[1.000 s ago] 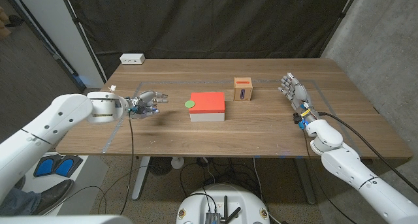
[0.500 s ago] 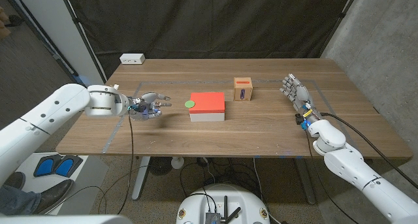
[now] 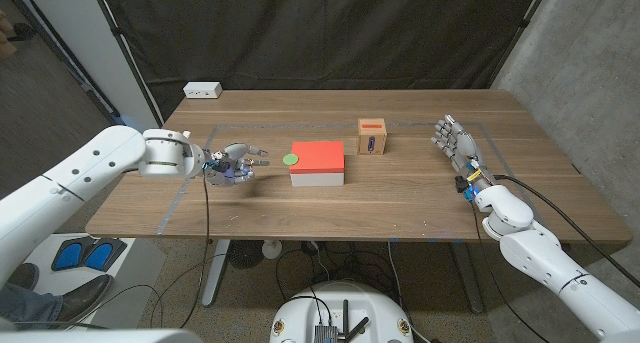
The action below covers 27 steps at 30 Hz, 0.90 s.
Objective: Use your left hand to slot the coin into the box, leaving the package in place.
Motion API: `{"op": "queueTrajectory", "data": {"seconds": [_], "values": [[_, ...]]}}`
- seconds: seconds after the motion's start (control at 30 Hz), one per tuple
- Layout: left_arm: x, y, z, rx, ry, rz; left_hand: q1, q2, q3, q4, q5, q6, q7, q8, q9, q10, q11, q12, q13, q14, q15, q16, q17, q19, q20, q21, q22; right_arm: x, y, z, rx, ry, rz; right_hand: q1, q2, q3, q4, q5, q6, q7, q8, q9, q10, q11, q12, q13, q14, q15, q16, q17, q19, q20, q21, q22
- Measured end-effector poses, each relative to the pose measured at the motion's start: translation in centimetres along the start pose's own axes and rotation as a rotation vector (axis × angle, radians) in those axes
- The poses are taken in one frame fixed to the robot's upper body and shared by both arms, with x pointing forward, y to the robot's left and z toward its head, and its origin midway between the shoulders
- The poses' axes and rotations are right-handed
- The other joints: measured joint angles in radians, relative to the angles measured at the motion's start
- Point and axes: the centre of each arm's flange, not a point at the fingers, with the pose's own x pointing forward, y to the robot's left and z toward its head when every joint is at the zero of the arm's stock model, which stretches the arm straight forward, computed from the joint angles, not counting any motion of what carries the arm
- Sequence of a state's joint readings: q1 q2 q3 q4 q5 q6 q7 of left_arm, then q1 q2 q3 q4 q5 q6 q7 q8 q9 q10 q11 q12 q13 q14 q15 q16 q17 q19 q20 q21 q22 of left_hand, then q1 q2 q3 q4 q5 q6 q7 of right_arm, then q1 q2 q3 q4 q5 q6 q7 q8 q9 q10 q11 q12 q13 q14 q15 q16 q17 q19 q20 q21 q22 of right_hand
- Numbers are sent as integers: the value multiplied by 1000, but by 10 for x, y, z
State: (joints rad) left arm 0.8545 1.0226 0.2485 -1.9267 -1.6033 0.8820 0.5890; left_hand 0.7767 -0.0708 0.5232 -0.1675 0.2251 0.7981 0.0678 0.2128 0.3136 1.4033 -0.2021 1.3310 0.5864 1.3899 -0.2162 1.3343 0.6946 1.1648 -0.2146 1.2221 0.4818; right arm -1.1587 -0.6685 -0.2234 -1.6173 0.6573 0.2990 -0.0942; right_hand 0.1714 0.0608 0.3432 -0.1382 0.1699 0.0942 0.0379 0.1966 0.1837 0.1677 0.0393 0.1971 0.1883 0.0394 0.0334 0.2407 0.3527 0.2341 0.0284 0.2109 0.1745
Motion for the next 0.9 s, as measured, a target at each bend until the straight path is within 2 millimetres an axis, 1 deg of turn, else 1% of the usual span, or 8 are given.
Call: {"op": "queueTrajectory", "data": {"seconds": [0.2,0.33,0.4,0.6,0.67,0.73,0.83,0.9], "values": [[7,-9,-1,-1,6,-12,-8,8,7,2,0,0,0,0,5,0,0,4,-7,0,0,4,-4,0,0,7,-9,-1,-4,-2,1,4,-3,0,0,0,0,0,0,0,0,0,0,0,0,0,0,0,0,0,0,0,0,0],[11,-14,-1,1,9,-14,-13,2,10,5,-8,4,-3,0,5,0,0,4,-14,0,0,4,-7,0,0,13,-14,-3,-7,-3,2,7,-8,0,0,0,0,0,0,0,0,0,0,0,0,0,0,0,0,0,0,0,0,0],[12,-15,0,4,10,-11,-13,2,11,6,-8,8,1,0,5,0,0,4,-17,0,0,8,-6,0,0,16,-14,-4,-8,-4,1,8,-10,0,0,0,0,0,0,0,0,0,0,0,0,0,0,0,0,0,0,0,0,0],[17,-24,1,18,19,-9,-13,2,15,2,-8,11,4,0,6,1,0,6,-19,0,0,12,-5,-2,2,17,-19,-6,-14,-6,5,10,-18,0,0,0,0,0,0,0,0,0,4,4,0,0,0,0,0,0,0,0,0,0],[19,-28,3,26,21,-7,-13,2,24,-1,-8,18,1,0,9,0,0,6,-21,0,0,12,-5,-4,0,22,-23,-7,-17,-7,7,11,-21,0,0,0,0,0,0,0,0,0,4,4,0,0,0,0,0,0,0,0,0,0],[19,-29,3,31,23,-2,-13,3,25,1,-8,28,2,0,11,-2,-2,6,-23,0,0,12,-7,-6,-2,25,-23,-7,-19,-7,9,10,-23,0,0,0,0,0,0,0,0,0,4,4,0,0,0,0,0,0,0,0,-4,0],[20,-32,4,38,24,4,-13,3,30,-5,-8,29,1,0,14,-5,-5,6,-29,0,0,12,-9,-8,-3,29,-28,-8,-21,-8,11,11,-26,0,0,0,0,0,0,0,0,0,4,4,0,0,0,0,0,0,0,0,-4,0],[19,-34,5,42,23,7,-13,3,34,-3,-8,34,-4,0,18,-5,-5,6,-31,0,0,12,-9,-13,-1,33,-28,-8,-23,-9,12,11,-26,0,0,0,0,0,0,0,0,0,4,4,0,0,0,0,0,0,0,0,-4,0]]}}
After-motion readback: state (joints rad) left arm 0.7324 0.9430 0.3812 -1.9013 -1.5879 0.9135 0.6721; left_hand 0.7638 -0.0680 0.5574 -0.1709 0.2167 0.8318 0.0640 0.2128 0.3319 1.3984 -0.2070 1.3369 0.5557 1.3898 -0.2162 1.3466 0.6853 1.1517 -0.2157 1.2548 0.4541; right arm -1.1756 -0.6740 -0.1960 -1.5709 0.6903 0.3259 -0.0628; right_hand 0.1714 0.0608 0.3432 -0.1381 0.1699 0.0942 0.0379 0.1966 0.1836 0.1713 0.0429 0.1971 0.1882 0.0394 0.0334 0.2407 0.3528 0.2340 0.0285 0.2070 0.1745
